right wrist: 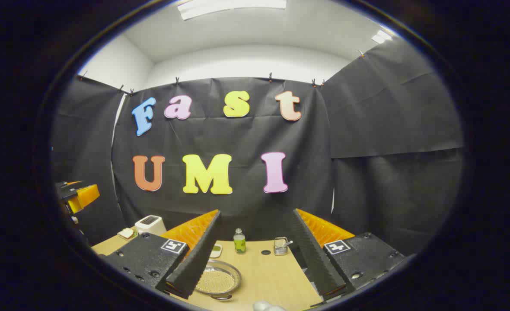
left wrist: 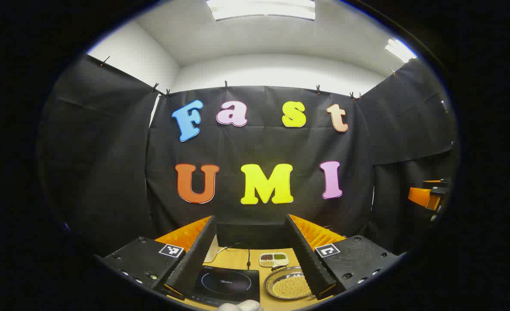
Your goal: First push the handle of the pot to place it horizontally, then grasp the pot with both hands and set it on the induction cooktop.
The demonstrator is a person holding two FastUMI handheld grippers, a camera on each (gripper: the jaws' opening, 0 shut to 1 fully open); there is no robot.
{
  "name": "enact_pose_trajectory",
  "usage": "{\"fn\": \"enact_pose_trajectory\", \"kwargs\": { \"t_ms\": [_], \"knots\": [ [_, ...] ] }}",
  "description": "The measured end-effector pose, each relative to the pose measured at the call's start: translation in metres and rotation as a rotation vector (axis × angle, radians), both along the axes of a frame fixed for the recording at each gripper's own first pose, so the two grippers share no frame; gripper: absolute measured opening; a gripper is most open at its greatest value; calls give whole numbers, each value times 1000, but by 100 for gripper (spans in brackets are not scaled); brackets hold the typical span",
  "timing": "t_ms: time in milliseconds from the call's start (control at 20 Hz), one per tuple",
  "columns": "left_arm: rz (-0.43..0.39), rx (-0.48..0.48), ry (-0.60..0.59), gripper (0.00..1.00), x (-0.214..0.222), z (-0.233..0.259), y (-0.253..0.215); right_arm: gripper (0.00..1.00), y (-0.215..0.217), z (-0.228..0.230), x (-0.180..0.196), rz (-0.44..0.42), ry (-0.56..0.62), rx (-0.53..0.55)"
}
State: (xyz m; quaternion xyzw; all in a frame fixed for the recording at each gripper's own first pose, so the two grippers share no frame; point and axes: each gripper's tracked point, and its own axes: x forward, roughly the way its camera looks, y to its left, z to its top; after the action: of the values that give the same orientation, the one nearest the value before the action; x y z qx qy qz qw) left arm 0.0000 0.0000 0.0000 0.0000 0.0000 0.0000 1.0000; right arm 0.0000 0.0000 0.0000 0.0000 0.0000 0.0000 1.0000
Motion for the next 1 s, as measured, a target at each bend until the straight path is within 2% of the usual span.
{"fn": "enact_pose_trajectory", "kwargs": {
  "t_ms": [50,200,250,300,400,750,800,900,950,1000],
  "knots": [
    [1,-2,1,94,-1,1,0,100,0,1,0,-1,0,-1],
    [7,-1,-2,94,0,2,2,100,-1,0,-1,-5,-1,-4],
    [8,1,-4,84,0,2,2,100,-1,-1,-2,-6,0,-4],
    [8,3,-5,94,0,1,2,100,0,-1,-3,-5,1,-5],
    [9,2,-7,94,0,2,2,100,2,1,-3,-2,-2,-6],
    [12,1,-15,94,-3,4,5,100,5,3,-8,9,-6,-17],
    [13,3,-16,84,-3,4,5,100,7,3,-9,16,-2,-17],
    [11,4,-16,84,-4,3,5,100,10,0,-8,21,9,-13],
    [9,3,-17,84,-6,5,6,85,9,0,-9,17,15,-20],
    [7,4,-17,94,-6,5,6,69,10,-3,-10,15,24,-25]
  ]
}}
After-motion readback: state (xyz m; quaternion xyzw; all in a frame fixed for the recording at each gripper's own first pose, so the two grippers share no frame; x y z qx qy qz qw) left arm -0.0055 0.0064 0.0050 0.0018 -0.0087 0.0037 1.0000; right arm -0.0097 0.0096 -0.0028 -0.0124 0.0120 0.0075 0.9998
